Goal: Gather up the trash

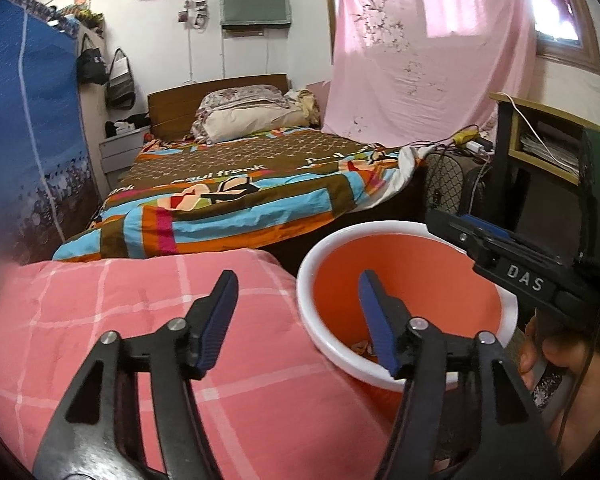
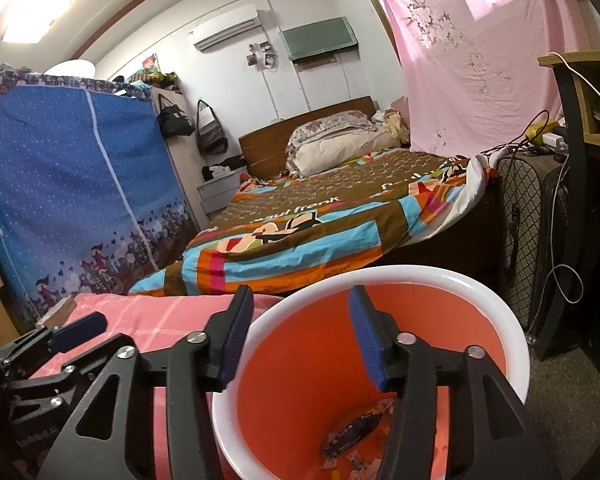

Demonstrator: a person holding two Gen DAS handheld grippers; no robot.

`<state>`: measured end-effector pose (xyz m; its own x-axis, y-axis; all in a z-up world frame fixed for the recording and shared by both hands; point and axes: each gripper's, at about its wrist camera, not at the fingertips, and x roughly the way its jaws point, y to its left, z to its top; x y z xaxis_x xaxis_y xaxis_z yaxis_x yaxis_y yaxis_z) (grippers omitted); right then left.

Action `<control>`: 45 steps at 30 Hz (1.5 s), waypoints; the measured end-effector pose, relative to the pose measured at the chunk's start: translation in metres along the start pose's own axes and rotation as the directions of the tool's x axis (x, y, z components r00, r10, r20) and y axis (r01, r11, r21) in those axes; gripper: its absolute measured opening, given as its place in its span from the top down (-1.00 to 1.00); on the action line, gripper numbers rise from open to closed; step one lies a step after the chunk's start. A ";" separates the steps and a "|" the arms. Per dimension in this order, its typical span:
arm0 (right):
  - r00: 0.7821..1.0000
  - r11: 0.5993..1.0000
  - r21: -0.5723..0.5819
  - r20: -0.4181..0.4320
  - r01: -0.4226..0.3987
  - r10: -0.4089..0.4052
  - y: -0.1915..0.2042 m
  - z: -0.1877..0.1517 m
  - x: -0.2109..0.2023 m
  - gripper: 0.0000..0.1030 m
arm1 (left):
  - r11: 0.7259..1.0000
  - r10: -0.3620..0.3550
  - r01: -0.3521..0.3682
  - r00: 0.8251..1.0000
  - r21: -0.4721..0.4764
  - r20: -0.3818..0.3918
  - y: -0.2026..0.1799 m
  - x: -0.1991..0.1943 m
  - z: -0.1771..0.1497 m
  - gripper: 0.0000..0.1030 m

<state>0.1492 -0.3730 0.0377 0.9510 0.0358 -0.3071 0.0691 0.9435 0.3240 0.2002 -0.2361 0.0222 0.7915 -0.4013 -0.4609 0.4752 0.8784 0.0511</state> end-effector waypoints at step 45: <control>0.966 0.965 -0.211 0.174 -0.154 0.192 0.119 -0.065 -0.103 -1.00 | 0.843 0.445 -0.388 0.892 -0.372 0.079 0.121 -0.171 -0.120 -1.00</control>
<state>0.0398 -0.2427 0.0495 0.9843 0.1581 -0.0787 -0.1429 0.9748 0.1715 0.0754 -0.0302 0.0007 0.9480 0.0128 -0.3179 -0.0495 0.9929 -0.1077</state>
